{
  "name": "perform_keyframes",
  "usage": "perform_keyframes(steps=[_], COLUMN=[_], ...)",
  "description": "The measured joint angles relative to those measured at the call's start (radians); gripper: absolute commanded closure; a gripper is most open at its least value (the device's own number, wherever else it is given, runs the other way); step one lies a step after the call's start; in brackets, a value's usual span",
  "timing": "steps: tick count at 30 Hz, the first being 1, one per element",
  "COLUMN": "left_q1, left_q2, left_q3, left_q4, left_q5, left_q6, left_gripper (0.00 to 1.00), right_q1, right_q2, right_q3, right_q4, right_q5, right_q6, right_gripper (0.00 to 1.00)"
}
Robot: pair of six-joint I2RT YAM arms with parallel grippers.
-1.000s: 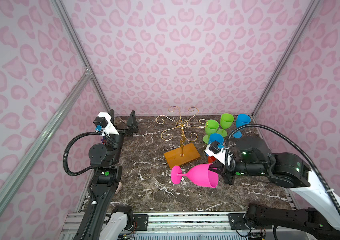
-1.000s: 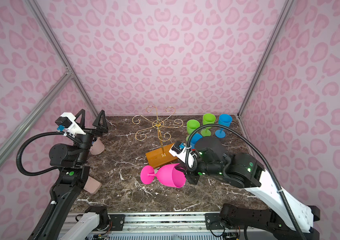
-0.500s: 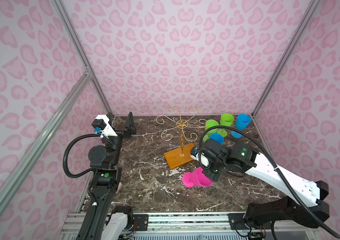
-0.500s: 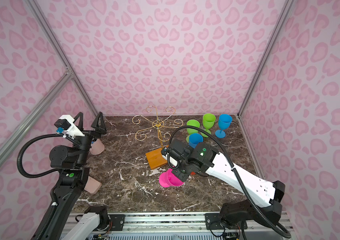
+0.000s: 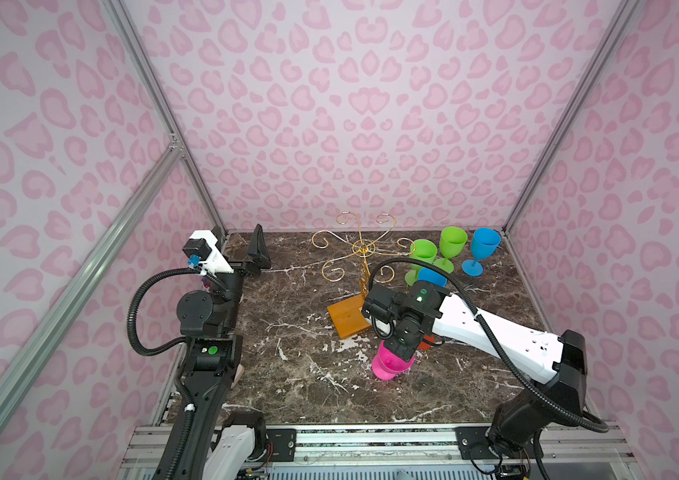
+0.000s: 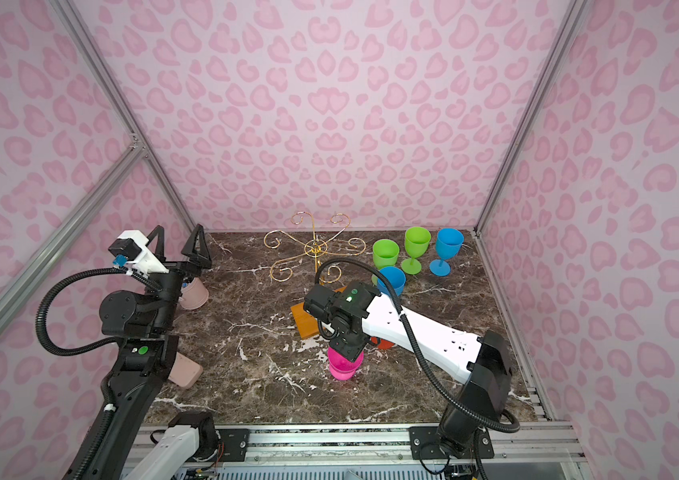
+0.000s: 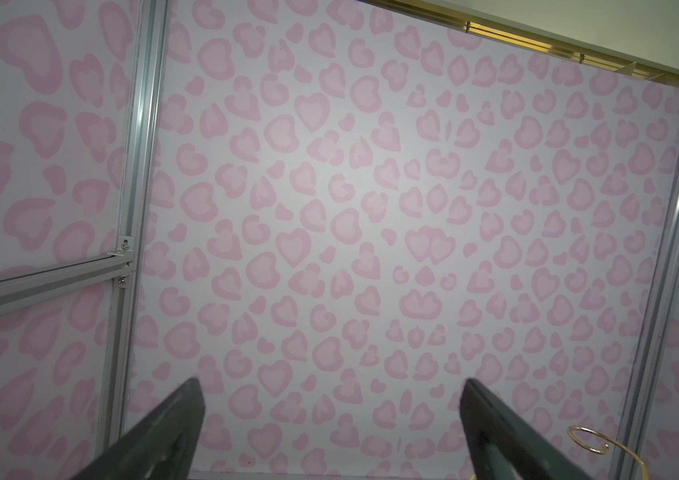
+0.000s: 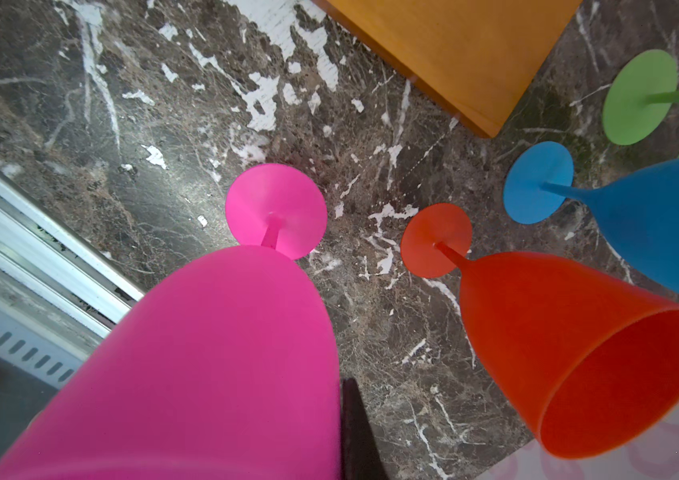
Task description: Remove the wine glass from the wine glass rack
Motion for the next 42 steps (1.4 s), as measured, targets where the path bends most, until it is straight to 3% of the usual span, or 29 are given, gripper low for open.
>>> perform_keyframes(steps=[8,16,24,29,33,38,42], left_q1=[0.002,0.003,0.005,0.008,0.007,0.007,0.007], left_q2=[0.001,0.01,0.011,0.007,-0.007,-0.026,-0.032], left_q3=[-0.002,-0.004,-0.004,-0.015,-0.027,-0.048,-0.062], left_q4=[-0.001,-0.002,0.0,0.0,0.001,0.012,0.014], left_q5=[0.0,0.0,-0.001,-0.005,-0.002,0.008,0.019], left_q6=[0.008,0.011,0.01,0.011,0.017,0.032,0.032], left_gripper=[0.03,0.03,0.03,0.03,0.03,0.03,0.03], right_q1=[-0.011,-0.023,-0.026,-0.044,-0.092,-0.23,-0.37], right_q2=[0.053,0.055,-0.003,-0.111,-0.259,-0.503,-0.612], right_q3=[-0.002,0.004,0.056,0.072,0.043,-0.067,-0.111], right_q4=[0.021,0.029,0.035,0.053,0.106,0.248,0.327], right_q5=[0.005,0.004,-0.007,-0.029,-0.066,-0.117,-0.193], right_q6=[-0.01,-0.021,-0.019,-0.017,-0.035,-0.044,-0.066], right_gripper=[0.99,0.78,0.69,0.61,0.5,0.42,0.38])
